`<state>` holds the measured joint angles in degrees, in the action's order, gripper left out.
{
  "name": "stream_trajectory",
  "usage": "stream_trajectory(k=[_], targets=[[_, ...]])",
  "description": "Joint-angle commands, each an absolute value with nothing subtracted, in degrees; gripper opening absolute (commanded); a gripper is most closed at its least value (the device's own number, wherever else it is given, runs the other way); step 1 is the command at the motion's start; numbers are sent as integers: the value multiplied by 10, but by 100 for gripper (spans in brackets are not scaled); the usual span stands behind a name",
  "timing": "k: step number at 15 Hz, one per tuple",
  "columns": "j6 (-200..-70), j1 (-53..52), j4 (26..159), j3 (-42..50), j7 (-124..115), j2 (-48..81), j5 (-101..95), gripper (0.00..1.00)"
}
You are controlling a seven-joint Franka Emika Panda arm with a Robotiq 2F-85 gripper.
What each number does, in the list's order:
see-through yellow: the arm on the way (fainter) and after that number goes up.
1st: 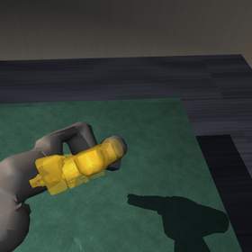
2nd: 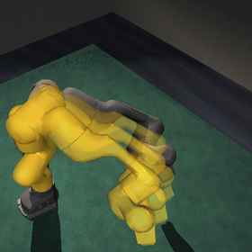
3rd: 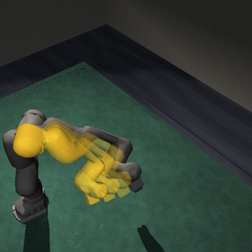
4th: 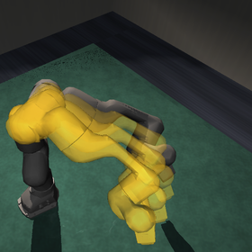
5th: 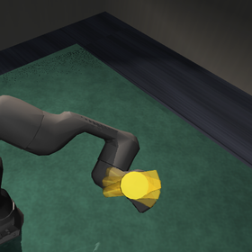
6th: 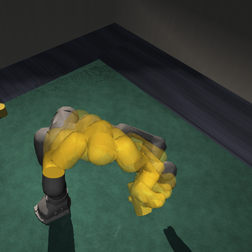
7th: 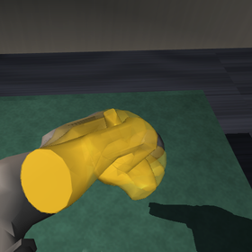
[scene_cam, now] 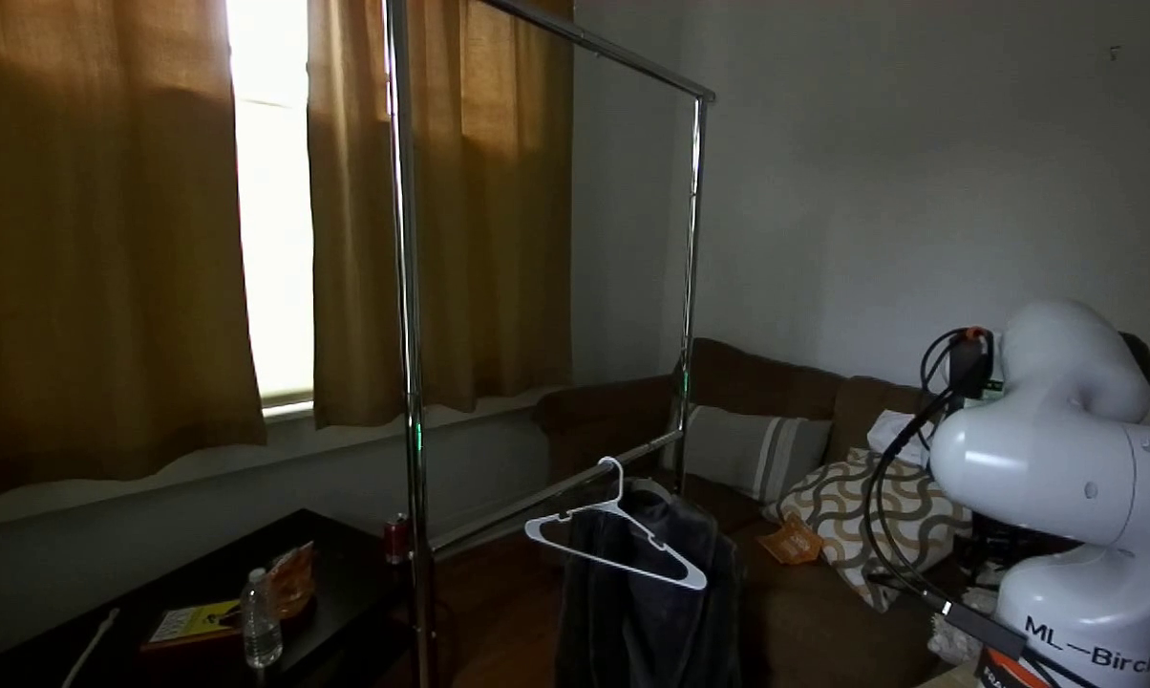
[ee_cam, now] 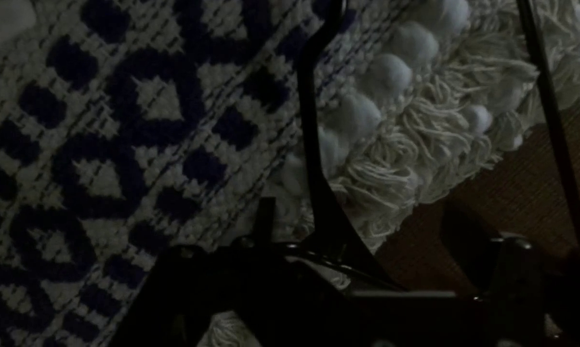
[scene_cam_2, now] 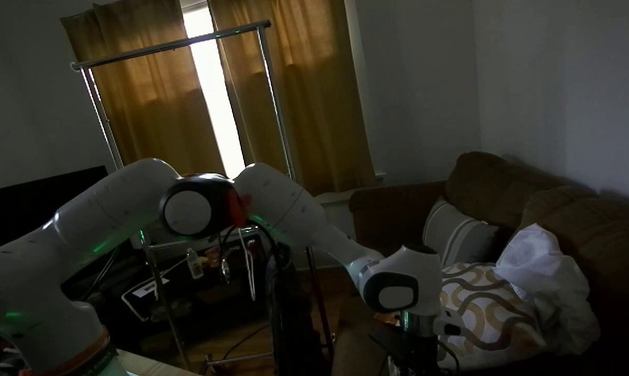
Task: Put the black hanger on the bottom railing
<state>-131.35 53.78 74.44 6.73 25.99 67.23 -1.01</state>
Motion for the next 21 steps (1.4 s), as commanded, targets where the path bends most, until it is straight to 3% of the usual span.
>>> stream_trajectory(k=[1, 3, 9, 13, 21], targets=[[-1279, 541, 678, 69, 259, 722, -16, 82], [-1257, 539, 660, 74, 257, 735, -21, 81], [-1236, 544, 617, 81, 257, 755, -21, 29], [-1251, 535, 614, 97, 261, 759, -26, 1], [-1272, 488, 683, 119, 258, 703, -78, 5]])
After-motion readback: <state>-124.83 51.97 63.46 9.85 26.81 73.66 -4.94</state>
